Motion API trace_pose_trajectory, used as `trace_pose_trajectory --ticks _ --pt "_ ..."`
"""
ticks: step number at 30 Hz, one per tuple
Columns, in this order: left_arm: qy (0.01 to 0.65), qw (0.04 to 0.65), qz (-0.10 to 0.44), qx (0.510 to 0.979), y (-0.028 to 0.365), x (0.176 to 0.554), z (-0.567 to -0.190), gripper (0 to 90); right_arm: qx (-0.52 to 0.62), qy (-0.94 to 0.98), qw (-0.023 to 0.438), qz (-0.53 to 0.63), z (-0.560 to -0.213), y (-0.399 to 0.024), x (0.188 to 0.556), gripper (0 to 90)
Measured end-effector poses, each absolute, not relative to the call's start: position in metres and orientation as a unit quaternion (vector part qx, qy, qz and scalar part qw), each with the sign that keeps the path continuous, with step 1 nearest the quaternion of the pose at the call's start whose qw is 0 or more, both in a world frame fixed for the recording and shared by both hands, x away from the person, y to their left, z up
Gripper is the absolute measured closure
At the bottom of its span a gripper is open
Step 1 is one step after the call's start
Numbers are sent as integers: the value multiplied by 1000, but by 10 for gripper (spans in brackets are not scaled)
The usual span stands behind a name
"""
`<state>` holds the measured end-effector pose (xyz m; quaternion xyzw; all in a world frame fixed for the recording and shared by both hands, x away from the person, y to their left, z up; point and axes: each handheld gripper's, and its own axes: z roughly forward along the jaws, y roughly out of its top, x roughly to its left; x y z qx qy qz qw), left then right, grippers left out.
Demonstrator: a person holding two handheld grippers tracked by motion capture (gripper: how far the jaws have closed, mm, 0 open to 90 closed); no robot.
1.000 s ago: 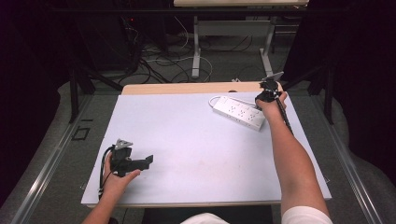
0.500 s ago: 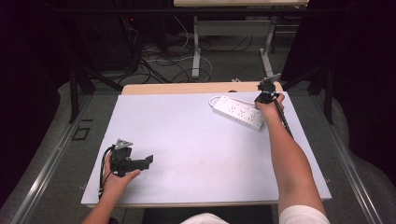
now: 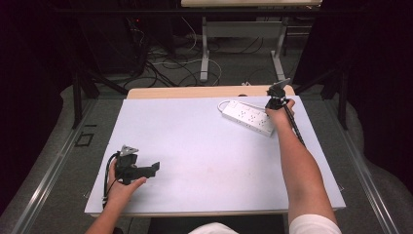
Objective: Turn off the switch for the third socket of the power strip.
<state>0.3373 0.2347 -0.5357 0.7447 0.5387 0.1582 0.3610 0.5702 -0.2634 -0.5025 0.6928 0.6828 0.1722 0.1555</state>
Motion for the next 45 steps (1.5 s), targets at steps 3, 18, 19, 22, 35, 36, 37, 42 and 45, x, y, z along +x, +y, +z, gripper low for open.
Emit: trace_pose_trajectory --ticks 3,18,19,22,35,36,37,42,45 --pt "539 359 159 746 235 337 -536 22 689 688 153 168 -503 -263 570 832" --pt "539 360 161 744 235 337 -537 24 690 689 145 165 -505 -263 570 895" --pt "540 359 161 744 235 337 -537 24 692 690 146 153 -504 -262 570 896" --pt "540 360 161 744 235 337 -537 24 691 690 146 159 -504 -262 570 900" --pt "540 360 161 744 235 337 -536 24 689 691 148 161 -505 -261 569 900" --pt "539 361 161 743 235 337 -537 24 690 689 150 160 -505 -260 569 900" --pt "540 361 161 743 235 337 -537 24 690 690 150 160 -505 -260 569 900" --pt "539 360 161 745 236 337 -537 24 686 695 149 157 -505 -260 569 900" --pt "539 360 160 744 235 337 -537 24 689 692 148 158 -505 -261 569 900"
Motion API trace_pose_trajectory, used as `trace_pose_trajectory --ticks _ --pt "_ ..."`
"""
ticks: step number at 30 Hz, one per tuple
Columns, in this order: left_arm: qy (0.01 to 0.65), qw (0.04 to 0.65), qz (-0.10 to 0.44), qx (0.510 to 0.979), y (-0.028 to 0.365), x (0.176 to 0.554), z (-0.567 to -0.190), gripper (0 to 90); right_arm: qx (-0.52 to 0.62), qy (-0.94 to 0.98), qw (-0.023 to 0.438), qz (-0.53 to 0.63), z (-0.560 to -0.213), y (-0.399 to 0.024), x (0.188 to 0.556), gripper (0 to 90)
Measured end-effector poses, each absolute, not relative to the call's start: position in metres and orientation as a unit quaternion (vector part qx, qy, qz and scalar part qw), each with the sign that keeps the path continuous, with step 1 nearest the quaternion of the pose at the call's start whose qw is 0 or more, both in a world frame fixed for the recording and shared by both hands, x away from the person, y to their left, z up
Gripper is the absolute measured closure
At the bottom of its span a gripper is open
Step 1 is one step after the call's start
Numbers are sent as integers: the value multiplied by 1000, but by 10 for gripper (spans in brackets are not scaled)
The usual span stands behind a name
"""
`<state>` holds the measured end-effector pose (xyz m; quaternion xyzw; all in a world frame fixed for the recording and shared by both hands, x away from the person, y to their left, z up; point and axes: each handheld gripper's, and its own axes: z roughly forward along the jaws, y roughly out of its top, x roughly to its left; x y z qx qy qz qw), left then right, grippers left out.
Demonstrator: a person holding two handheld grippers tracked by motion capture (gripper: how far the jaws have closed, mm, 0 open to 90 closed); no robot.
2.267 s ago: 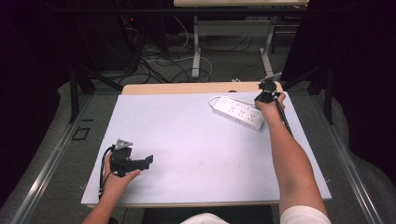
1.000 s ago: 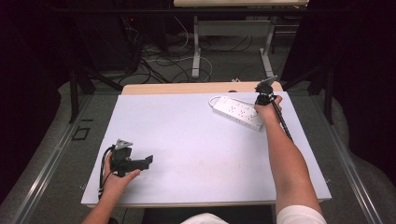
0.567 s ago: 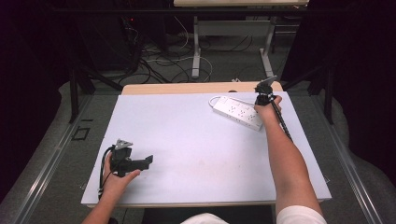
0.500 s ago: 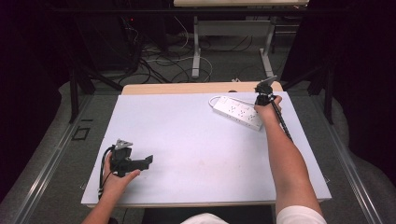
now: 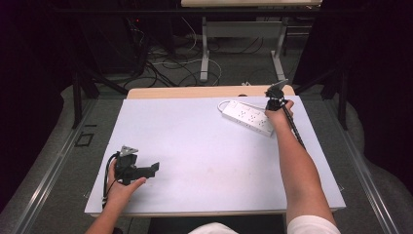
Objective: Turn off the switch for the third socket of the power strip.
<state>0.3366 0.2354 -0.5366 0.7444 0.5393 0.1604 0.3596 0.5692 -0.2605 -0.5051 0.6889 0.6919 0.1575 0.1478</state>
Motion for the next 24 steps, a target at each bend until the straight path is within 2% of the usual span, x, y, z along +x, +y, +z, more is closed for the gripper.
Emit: trace_pose_trajectory --ticks 24 --pt "541 360 160 744 235 337 -537 24 690 691 147 158 -507 -265 567 893"
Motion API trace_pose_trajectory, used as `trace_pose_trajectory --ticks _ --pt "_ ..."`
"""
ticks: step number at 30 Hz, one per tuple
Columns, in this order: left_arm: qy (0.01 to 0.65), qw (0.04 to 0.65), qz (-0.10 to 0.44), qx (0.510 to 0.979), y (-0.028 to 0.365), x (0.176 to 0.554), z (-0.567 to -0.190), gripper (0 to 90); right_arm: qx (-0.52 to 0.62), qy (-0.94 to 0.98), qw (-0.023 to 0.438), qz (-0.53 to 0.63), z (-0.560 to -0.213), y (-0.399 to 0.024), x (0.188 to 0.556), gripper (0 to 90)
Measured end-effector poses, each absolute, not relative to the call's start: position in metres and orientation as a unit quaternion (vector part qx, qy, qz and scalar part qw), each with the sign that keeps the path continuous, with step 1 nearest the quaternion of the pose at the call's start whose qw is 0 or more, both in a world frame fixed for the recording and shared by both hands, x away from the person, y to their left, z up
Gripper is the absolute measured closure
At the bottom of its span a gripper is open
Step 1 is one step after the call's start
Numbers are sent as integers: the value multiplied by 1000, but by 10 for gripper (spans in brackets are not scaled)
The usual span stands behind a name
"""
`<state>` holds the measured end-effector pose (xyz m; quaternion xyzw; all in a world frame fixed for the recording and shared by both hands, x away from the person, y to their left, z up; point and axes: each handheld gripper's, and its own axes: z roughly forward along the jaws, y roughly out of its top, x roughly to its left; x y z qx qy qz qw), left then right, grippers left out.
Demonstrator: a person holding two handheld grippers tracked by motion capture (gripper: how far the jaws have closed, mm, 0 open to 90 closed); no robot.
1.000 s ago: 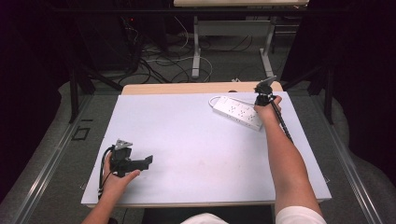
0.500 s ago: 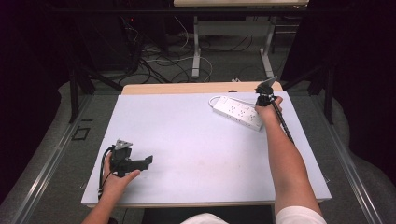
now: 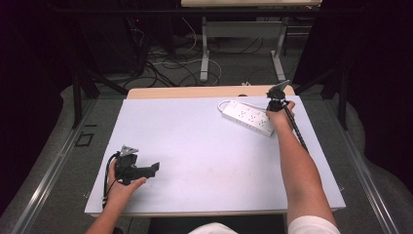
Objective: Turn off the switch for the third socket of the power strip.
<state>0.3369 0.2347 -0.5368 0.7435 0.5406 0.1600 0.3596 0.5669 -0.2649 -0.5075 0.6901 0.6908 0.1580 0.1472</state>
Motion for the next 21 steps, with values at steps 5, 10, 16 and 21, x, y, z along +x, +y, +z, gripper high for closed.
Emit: trace_pose_trajectory --ticks 5,10,16,21 --pt "541 359 160 743 234 337 -537 24 690 690 152 160 -508 -265 566 882" --pt "539 357 161 745 235 337 -538 24 690 689 153 160 -508 -265 566 870" --pt "541 359 161 744 235 337 -537 24 695 682 149 171 -508 -266 566 842" --pt "540 357 161 745 234 337 -537 24 694 683 151 169 -508 -268 565 816"
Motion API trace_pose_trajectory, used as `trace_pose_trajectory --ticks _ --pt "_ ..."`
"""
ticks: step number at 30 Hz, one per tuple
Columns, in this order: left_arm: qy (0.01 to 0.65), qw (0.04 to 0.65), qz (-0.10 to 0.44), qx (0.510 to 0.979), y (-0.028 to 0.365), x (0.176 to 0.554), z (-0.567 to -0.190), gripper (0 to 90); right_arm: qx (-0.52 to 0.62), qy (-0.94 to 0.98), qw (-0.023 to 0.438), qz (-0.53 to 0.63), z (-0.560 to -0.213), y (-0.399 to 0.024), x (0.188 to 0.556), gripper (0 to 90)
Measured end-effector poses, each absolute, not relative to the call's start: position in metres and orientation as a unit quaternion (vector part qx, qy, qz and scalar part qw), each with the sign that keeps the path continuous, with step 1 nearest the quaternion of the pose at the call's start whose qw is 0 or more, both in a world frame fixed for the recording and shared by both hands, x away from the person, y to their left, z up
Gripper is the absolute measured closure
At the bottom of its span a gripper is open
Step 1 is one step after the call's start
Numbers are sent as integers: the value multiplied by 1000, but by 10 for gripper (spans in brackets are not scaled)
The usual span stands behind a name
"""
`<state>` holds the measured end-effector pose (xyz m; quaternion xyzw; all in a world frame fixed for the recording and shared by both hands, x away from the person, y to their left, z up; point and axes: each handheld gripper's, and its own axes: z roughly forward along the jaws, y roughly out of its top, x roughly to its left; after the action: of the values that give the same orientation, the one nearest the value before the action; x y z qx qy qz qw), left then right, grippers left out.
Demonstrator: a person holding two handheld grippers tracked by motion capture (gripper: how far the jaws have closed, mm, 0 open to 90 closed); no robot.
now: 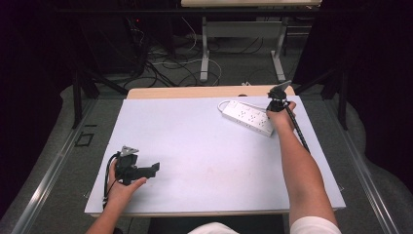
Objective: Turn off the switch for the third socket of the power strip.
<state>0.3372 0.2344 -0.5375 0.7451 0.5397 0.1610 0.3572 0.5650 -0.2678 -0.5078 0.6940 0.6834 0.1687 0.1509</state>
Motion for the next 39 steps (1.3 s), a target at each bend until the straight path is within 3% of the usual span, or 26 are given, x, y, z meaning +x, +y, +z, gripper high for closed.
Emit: trace_pose_trajectory --ticks 20,39 --pt "541 357 157 745 234 337 -537 24 679 692 139 204 -502 -255 563 685" --pt "540 358 159 745 233 338 -538 24 662 696 122 249 -500 -240 560 429"
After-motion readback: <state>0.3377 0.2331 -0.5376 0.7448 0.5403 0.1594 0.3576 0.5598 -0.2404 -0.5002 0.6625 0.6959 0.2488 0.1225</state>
